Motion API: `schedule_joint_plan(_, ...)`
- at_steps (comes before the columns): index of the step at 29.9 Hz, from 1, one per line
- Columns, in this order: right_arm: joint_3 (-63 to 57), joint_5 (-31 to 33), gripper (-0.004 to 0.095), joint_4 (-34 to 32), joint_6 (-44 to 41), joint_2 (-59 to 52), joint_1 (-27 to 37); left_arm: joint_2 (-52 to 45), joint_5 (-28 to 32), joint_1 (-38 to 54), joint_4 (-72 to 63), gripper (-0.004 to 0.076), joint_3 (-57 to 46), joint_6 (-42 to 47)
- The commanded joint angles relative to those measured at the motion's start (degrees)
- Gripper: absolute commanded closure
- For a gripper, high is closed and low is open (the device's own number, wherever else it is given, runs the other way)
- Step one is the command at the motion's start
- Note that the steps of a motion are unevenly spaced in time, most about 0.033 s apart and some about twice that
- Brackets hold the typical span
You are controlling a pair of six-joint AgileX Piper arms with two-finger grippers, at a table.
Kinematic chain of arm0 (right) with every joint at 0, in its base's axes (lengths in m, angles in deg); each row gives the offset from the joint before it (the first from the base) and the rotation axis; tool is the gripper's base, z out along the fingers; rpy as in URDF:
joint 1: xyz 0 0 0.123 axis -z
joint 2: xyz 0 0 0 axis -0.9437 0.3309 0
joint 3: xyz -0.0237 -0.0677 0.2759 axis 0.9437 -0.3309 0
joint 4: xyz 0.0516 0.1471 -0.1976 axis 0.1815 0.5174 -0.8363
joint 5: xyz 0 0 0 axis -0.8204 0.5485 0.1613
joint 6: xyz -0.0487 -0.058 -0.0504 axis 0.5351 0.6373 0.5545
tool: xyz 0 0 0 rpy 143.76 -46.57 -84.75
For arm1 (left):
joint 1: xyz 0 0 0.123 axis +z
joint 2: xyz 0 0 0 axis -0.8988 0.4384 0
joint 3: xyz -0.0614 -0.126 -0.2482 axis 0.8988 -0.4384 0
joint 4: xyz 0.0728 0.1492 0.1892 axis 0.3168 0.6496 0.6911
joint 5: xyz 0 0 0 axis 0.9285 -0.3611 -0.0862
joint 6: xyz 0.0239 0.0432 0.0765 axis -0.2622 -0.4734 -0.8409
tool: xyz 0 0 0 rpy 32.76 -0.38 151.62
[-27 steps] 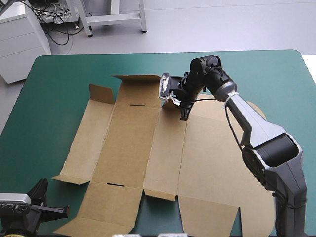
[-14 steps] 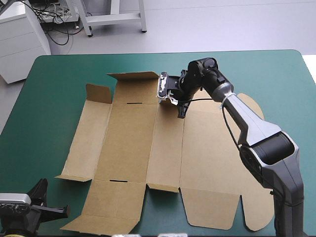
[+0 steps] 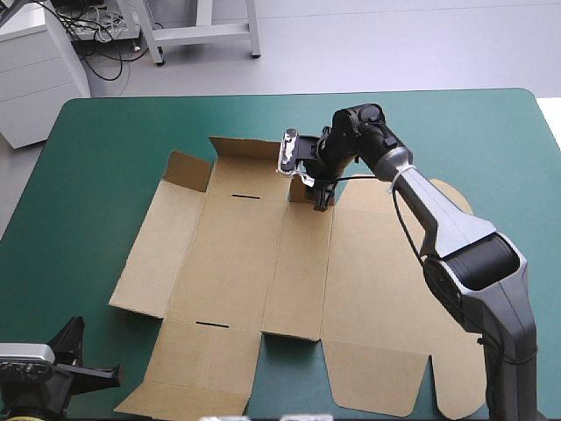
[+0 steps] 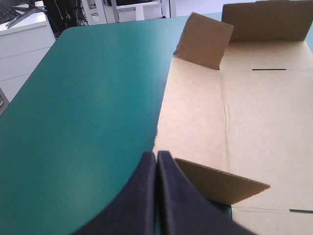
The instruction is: Fold the box
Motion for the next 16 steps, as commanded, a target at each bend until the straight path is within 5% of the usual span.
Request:
schedule_joint_plan(1,3.97,-0.58,0.0393,-1.75,-9.8,-3.62,0.2,-0.96,4.59,-0.26,-0.15,0.0756,1.34,0.33)
schedule_joint_plan(3,6.21,0.88,0.0551,-5.33,-17.08,-3.62,0.2,-0.96,4.59,-0.26,-0.94,0.0756,1.34,0.73)
schedule_joint_plan(6,9.8,3.17,0.094,-9.44,-25.46,-3.62,0.31,-0.96,4.59,-0.26,-1.06,0.0756,1.34,0.73)
schedule_joint_plan(12,13.28,5.76,0.0911,-11.26,-44.81,-3.75,2.86,-0.96,4.59,-0.26,-1.06,0.0738,1.34,0.63)
schedule_joint_plan(16,13.16,6.74,0.0911,-6.05,-48.15,-3.87,5.54,-0.96,4.59,-0.26,-1.06,0.0663,1.34,0.63)
